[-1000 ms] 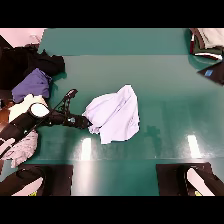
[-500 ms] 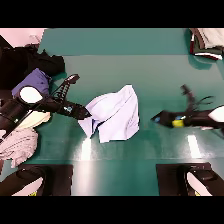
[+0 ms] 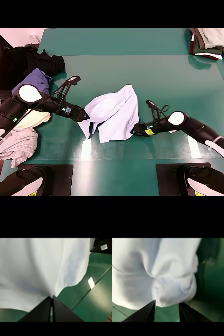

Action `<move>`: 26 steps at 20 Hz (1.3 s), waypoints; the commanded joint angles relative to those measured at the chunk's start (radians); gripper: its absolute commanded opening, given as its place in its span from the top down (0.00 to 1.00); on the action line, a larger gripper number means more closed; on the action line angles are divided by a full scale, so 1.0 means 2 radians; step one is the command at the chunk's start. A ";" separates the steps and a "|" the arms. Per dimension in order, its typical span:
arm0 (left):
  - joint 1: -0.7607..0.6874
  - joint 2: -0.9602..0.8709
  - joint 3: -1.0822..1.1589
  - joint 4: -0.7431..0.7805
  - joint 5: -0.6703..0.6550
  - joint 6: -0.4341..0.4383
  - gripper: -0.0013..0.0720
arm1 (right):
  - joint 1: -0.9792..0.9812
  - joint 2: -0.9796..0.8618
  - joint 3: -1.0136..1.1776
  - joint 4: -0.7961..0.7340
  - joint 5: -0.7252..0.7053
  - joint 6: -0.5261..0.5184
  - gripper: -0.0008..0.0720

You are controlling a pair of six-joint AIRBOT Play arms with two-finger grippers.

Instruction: Fold the shirts.

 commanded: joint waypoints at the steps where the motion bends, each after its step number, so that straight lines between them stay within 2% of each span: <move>1: 0.000 0.000 0.001 0.005 -0.006 0.000 0.95 | 0.012 -0.032 0.024 -0.005 -0.013 0.002 0.64; 2: 0.000 0.000 0.001 0.005 -0.006 0.000 0.95 | 0.012 -0.033 0.025 -0.007 -0.014 0.001 0.81; 3: 0.000 0.000 0.001 0.005 -0.006 0.000 0.95 | 0.012 -0.030 0.025 -0.009 -0.014 -0.001 0.92; 4: 0.000 0.000 0.001 0.007 -0.006 0.001 0.95 | 0.012 -0.025 0.025 -0.013 -0.013 -0.003 0.97; 6: 0.000 0.000 0.001 0.037 -0.008 0.001 0.95 | 0.011 0.003 0.025 -0.048 -0.013 -0.001 0.97; 10: 0.000 0.000 0.001 0.138 -0.010 -0.023 0.95 | -0.043 0.085 0.025 -0.128 0.028 0.054 0.97; 13: 0.000 0.000 0.001 0.139 0.030 -0.022 0.94 | -0.101 0.133 0.025 -0.139 0.053 0.054 0.97; 14: 0.000 0.000 0.001 0.139 0.042 -0.025 0.60 | -0.117 0.144 0.025 -0.140 0.058 0.054 0.97; 15: 0.002 0.000 0.001 0.142 0.044 -0.038 0.30 | -0.129 0.151 0.025 -0.139 0.063 0.054 0.97; 17: 0.026 0.000 0.001 0.145 0.010 -0.041 0.29 | -0.146 0.162 0.025 -0.140 0.075 0.054 0.97; 20: 0.098 0.005 -0.011 0.140 -0.057 -0.055 0.29 | -0.155 0.170 0.025 -0.140 0.078 0.052 0.97; 23: 0.173 0.038 -0.098 0.089 -0.041 -0.050 0.29 | -0.155 0.170 0.025 -0.139 0.080 0.052 0.97; 26: 0.241 0.044 -0.183 0.034 -0.029 -0.007 0.29 | -0.155 0.170 0.025 -0.140 0.079 0.052 0.97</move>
